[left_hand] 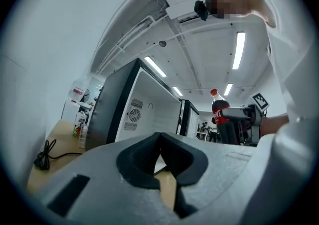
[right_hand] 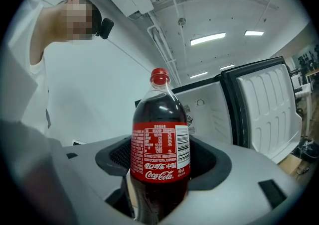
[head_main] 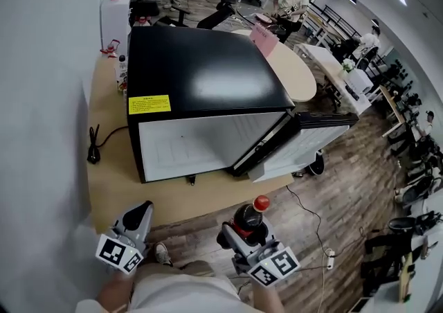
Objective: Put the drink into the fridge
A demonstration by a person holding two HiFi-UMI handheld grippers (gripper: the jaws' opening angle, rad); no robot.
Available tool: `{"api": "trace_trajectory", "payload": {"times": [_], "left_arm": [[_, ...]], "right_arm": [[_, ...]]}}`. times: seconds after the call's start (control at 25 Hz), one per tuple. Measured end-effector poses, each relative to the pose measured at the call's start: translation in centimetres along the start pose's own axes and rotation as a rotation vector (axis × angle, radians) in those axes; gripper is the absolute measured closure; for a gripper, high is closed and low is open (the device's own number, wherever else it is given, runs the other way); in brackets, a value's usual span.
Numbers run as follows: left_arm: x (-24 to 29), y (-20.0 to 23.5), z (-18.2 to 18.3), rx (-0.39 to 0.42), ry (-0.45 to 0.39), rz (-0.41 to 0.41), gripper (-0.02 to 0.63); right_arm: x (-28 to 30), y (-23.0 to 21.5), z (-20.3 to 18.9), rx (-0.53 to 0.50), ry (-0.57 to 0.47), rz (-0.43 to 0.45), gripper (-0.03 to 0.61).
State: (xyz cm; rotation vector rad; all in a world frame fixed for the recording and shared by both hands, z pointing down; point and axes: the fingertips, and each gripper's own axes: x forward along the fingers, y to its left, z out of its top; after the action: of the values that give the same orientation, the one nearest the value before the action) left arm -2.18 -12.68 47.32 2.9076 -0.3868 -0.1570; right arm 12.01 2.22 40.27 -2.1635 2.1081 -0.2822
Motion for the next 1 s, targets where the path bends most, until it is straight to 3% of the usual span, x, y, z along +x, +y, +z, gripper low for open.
{"api": "trace_trajectory", "payload": {"times": [0.28,1.0], "left_arm": [[3.9,0.1,-0.4,0.004,0.033,-0.042,0.601],[5.2,2.3,2.6,0.061,-0.007,0.145,0.6]], "right_arm": [[2.0,-2.6,-0.3,0.032,0.014,-0.009,0.267],[9.9,-6.5,1.8,-0.036,0.012,0.167,0.267]]}}
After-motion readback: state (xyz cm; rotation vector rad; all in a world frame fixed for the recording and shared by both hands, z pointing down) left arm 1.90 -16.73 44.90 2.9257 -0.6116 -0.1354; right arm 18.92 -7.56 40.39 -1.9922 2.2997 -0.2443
